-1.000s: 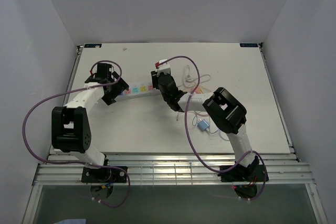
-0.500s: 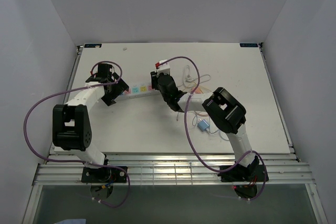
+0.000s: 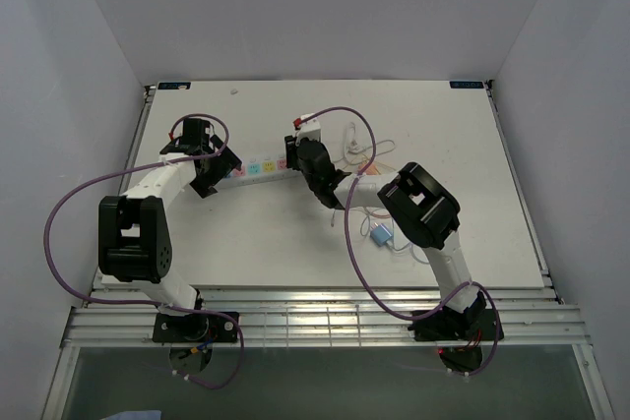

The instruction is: Insert the plug

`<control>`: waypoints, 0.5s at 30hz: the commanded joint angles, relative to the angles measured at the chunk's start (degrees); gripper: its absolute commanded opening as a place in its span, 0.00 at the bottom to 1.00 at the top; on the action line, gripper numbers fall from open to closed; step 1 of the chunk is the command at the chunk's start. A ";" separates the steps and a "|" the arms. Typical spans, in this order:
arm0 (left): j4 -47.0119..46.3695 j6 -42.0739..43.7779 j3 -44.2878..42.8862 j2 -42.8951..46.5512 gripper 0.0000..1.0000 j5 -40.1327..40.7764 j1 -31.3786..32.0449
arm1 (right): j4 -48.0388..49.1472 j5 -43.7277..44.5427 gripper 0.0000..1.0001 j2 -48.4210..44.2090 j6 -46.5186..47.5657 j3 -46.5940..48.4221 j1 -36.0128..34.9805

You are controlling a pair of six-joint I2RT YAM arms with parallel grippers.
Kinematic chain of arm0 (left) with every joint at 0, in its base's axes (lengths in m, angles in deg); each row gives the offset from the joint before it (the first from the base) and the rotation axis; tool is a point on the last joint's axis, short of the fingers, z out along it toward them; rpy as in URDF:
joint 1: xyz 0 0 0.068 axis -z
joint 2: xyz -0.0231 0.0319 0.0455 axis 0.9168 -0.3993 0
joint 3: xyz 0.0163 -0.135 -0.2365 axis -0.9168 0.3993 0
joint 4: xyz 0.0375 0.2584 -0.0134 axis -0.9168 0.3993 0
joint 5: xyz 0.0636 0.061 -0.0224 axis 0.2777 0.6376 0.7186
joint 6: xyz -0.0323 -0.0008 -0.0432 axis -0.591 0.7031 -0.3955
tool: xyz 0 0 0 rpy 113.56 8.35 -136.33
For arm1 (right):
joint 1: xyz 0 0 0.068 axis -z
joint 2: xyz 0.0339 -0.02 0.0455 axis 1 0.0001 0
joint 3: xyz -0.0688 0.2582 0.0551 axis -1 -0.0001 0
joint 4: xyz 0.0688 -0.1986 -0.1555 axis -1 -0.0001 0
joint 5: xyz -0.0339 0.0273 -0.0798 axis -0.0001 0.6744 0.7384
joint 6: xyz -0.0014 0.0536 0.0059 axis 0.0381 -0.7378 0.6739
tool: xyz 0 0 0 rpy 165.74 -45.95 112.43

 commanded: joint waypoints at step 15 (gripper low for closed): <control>-0.66 0.61 -1.97 -0.74 0.98 0.53 -0.43 | 0.53 -0.69 0.08 2.53 -0.57 2.92 0.41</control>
